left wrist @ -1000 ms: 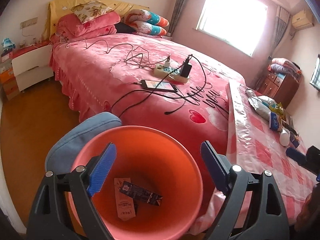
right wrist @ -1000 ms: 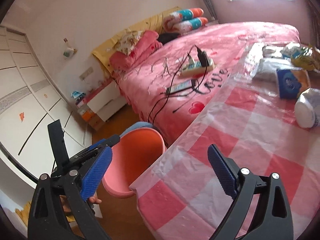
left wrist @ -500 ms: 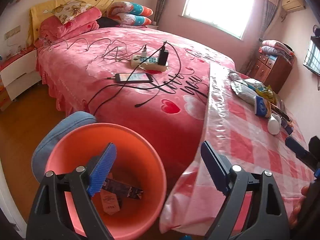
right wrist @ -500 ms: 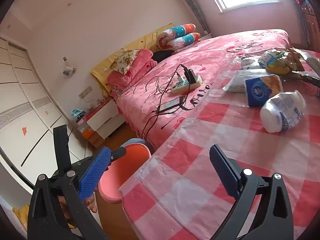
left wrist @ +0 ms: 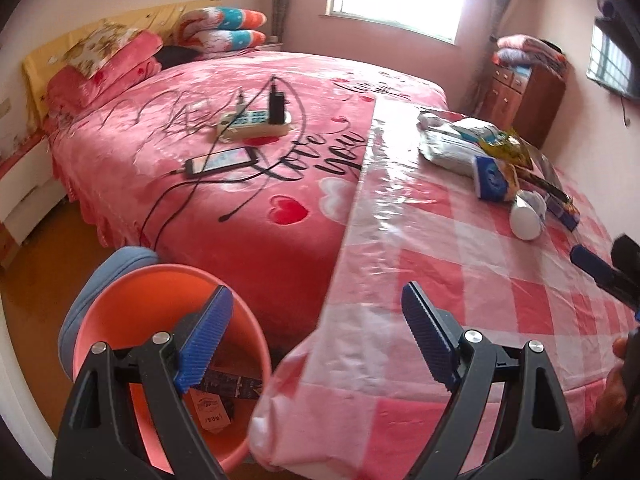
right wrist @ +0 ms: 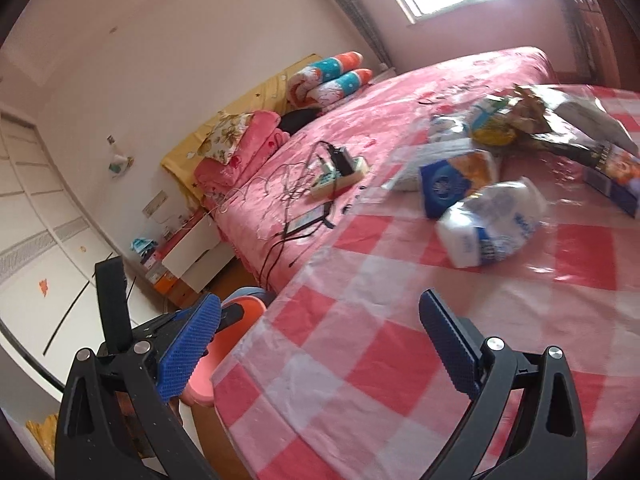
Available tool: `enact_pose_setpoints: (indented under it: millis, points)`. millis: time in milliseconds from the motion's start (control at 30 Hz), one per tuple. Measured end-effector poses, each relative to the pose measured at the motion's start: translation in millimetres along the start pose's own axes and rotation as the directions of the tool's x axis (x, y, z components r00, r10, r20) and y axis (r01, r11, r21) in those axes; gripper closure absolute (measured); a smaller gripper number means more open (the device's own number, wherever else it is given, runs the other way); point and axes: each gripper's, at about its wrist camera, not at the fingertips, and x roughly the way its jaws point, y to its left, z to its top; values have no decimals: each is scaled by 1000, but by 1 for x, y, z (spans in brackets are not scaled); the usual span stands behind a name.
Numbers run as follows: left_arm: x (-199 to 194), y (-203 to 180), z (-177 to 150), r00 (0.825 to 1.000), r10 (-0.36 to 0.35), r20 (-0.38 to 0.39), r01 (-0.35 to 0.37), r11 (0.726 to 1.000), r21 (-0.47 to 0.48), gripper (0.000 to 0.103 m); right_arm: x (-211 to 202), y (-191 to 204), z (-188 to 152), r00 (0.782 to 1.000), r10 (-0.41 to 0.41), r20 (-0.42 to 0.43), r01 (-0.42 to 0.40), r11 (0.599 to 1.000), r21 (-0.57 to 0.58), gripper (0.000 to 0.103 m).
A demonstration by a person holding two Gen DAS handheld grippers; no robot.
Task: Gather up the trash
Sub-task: 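Return the left tool to the table toward the white plastic bottle, then grasp the white bottle with the left gripper while the right gripper grasps the coffee-mix stick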
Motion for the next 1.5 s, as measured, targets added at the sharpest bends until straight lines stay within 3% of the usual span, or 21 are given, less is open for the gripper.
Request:
enact_pose_setpoints:
  millis: [167,333,700,767,933,1100,1200,1367,1500]
  points:
    - [3,-23,5,1000,-12,-9,12,999,45,16,-13,-27,6,999,-33,12,32,997,64,5]
    - [4,-53,15,1000,-31,-6,31,994,104,16,-31,-50,13,991,-123,41,119,988,98,5]
    - [17,-135,34,993,-117,-31,121,951,285,16,-70,-99,33,945,-295,140,271,948,167,5]
    - [20,-147,37,990,-136,-39,142,942,305,16,-76,-114,37,943,-297,151,263,942,207,5]
    - [36,-184,45,984,-166,-66,179,903,392,16,-82,-150,45,961,-223,166,160,932,324,5]
    - [55,-211,52,980,-170,-104,199,863,465,16,-81,-163,54,965,-187,183,112,927,359,7]
    - [63,-223,57,977,-180,-111,211,849,484,16,-75,-162,59,971,-163,177,91,930,356,26]
    - [78,-239,60,974,-182,-134,226,832,506,16,-57,-158,66,978,-146,145,89,935,344,37]
    - [87,-246,61,973,-180,-147,231,828,510,16,-46,-163,67,977,-180,118,127,925,358,44]
